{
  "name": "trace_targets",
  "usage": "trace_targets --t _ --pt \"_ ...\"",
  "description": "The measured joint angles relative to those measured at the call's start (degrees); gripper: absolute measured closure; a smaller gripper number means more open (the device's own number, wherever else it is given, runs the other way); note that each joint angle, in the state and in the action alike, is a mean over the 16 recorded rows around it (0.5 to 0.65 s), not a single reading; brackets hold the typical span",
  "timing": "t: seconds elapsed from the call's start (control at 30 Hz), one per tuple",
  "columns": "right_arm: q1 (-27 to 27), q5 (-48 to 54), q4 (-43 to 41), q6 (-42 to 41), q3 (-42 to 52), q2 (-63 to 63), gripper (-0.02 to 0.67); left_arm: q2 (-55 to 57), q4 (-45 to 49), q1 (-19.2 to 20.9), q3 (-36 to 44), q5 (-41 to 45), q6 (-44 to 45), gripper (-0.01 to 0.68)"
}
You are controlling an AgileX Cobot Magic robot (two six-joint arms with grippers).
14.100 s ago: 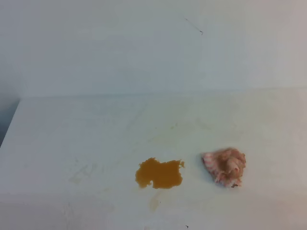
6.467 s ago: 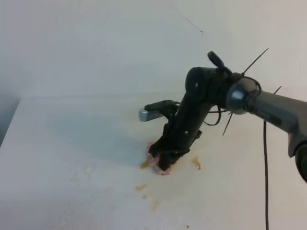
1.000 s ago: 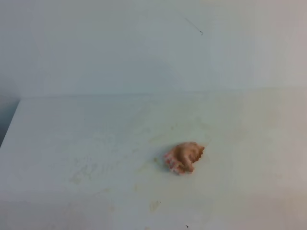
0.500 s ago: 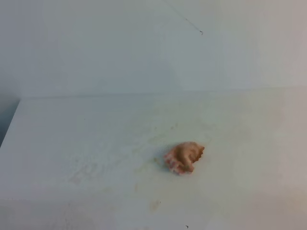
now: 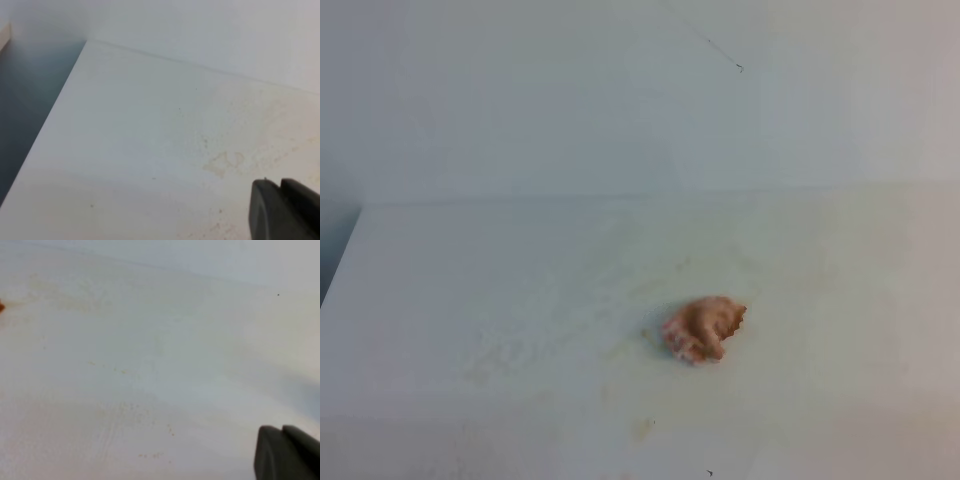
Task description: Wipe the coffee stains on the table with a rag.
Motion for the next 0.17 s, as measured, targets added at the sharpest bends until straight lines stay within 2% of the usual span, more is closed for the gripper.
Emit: trace_targets --t 0.17 --pt "0.0 0.0 0.0 0.03 0.0 0.0 0.649 0.0 0.0 0.0 0.0 0.0 0.0 0.673"
